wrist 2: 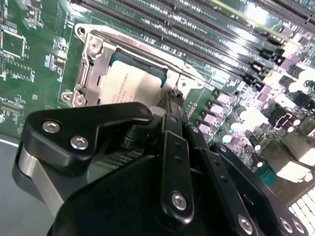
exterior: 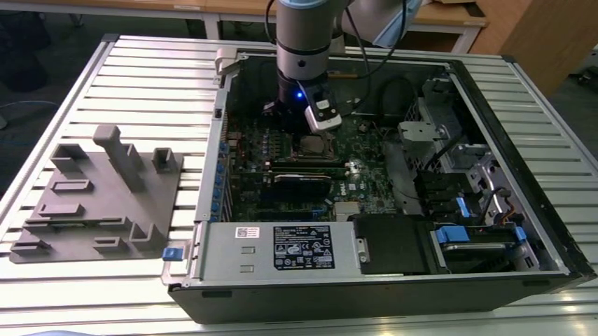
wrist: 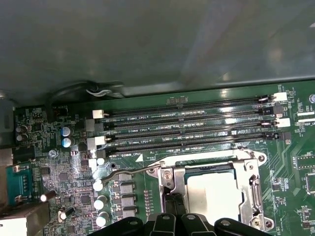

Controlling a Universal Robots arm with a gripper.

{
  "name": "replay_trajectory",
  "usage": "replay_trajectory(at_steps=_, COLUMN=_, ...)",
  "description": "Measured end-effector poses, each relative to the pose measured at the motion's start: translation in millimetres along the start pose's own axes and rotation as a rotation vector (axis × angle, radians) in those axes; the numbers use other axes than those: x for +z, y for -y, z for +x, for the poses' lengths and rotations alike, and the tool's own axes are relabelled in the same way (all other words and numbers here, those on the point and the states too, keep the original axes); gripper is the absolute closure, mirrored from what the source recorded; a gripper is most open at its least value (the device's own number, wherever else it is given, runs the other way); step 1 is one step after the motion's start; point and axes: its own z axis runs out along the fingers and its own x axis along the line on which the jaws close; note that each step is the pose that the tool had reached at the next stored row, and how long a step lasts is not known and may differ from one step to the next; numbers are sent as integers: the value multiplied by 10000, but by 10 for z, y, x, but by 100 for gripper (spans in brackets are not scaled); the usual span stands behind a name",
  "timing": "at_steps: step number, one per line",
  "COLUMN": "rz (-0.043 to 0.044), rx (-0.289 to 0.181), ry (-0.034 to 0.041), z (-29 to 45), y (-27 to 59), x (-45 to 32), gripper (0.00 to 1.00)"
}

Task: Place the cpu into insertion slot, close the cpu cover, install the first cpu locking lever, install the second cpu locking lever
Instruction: 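Close the cpu cover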

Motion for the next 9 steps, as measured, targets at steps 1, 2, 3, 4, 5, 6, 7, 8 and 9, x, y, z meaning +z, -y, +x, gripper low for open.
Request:
replay_trajectory(at_steps=1, rz=-2, rx=0, ry=0, z=0, y=0, x=-6, gripper=89)
replay_trajectory(at_steps=2, rz=-1, rx=1, ry=-1, z=0, y=0, x=-16, gripper=89)
replay_trajectory(at_steps=3, rz=2, rx=1, ry=-2, z=0, y=-1, x=-28, gripper=89)
replay_trajectory(at_steps=4, rz=2, rx=0, ry=-1, z=-1, y=-1, x=-41, gripper=89)
replay_trajectory(at_steps=5, rz=1, rx=1, ry=0, z=-1, y=-1, x=-55, gripper=89)
replay_trajectory(at_steps=6, rz=2, rx=1, ry=0, z=-2, y=-2, x=-70, gripper=89)
replay_trajectory(at_steps=7, rz=1, rx=1, ry=0, z=-2, y=-2, x=-85, gripper=89)
replay_trajectory(at_steps=8, rz=2, rx=0, ry=0, z=-3, y=-3, x=-102, gripper=89)
replay_trajectory(at_steps=9, rz=2, rx=0, ry=0, z=-3, y=-3, x=-121, gripper=89)
